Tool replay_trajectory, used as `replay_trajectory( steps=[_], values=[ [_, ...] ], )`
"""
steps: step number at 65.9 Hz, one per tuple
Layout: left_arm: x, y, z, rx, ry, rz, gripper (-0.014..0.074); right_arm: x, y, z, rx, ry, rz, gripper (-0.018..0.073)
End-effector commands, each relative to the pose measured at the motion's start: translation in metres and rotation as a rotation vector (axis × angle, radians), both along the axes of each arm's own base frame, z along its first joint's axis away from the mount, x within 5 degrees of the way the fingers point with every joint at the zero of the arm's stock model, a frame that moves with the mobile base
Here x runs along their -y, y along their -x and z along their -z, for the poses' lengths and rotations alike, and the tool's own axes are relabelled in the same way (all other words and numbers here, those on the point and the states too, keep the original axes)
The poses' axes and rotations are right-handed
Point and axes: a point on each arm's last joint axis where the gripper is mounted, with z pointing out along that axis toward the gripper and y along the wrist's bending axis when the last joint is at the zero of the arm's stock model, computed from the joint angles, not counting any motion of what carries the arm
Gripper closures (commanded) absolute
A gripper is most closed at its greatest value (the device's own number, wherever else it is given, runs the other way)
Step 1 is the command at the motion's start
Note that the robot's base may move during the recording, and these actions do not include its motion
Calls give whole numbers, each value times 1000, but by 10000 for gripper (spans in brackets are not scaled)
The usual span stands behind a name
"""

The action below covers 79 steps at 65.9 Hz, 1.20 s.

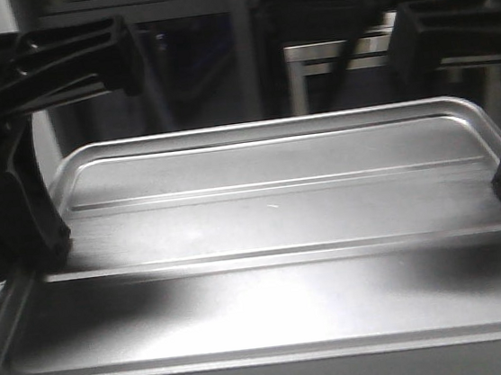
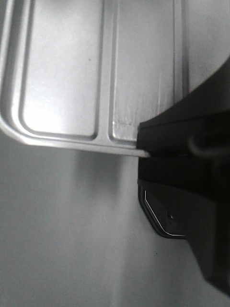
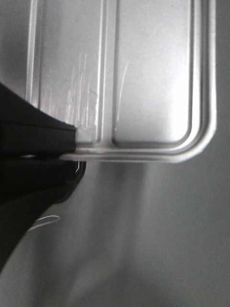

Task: Grab silver tray and place in blue box
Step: 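Keep holding the tray while turning the base toward a blue box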

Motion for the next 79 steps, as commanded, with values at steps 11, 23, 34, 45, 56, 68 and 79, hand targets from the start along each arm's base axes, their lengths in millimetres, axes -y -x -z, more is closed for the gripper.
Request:
replay_trajectory(
  steps=[11, 23, 34, 45, 56, 68, 79],
  values=[
    [-2, -1, -13, 46, 31, -4, 700, 3, -3, -12, 59, -1, -12, 508],
    [-2, -1, -13, 46, 31, -4, 700, 3, -3, -12, 59, -1, -12, 508],
    [-2, -1, -13, 46, 31, -4, 700, 3, -3, -12, 59, 0, -12, 508],
    [-2, -1, -13, 46, 31, -4, 700, 3, -3, -11, 58, 2, -11, 508],
    [-2, -1, -13, 46, 31, -4, 700, 3, -3, -11, 55, 5, -10, 508],
    [-2, -1, -13, 46, 31, -4, 700, 3, -3, -11, 55, 5, -10, 508],
    [-2, -1, -13, 46, 31, -4, 700, 3, -3, -11, 55, 5, -10, 508]
  ],
)
